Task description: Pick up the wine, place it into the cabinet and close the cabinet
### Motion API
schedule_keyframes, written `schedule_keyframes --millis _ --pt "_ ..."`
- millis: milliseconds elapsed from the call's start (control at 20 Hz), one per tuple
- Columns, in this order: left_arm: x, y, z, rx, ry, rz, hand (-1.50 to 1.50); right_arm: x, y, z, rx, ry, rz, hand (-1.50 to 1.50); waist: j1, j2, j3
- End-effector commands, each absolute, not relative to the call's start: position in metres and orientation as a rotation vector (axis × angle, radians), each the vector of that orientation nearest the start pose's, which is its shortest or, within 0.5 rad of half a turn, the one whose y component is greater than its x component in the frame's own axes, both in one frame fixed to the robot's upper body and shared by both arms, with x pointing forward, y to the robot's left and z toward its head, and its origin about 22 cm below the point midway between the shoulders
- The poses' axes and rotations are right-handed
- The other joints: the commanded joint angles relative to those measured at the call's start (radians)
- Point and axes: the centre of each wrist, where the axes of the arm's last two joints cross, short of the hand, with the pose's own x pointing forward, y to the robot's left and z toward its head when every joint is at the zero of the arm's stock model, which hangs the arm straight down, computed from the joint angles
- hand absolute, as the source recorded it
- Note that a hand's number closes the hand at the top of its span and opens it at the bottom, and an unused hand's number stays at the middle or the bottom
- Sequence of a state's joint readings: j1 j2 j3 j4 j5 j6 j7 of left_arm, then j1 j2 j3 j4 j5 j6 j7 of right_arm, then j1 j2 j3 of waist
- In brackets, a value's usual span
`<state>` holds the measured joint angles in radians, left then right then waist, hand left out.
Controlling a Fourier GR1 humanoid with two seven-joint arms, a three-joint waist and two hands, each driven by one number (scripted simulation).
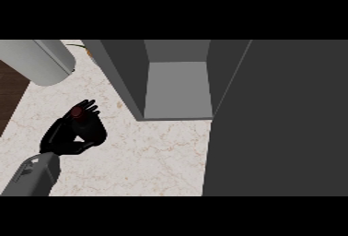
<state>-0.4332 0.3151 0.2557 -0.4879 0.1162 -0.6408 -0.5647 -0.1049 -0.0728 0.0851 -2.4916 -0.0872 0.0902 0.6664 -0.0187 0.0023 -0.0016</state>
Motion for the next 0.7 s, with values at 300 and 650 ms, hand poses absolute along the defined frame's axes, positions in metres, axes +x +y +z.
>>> schedule_keyframes --millis 300,650 --pt "0.296 0.338 -0.098 -0.571 -1.563 -0.157 1.50 0.133 -0.217 0.217 0.229 -1.945 0.266 -1.50 -0.004 0.002 0.000" --pt "0.264 0.333 -0.114 -0.231 -1.709 -0.086 1.50 0.139 -0.212 0.217 0.197 -1.933 0.254 -1.50 0.022 -0.005 0.001"
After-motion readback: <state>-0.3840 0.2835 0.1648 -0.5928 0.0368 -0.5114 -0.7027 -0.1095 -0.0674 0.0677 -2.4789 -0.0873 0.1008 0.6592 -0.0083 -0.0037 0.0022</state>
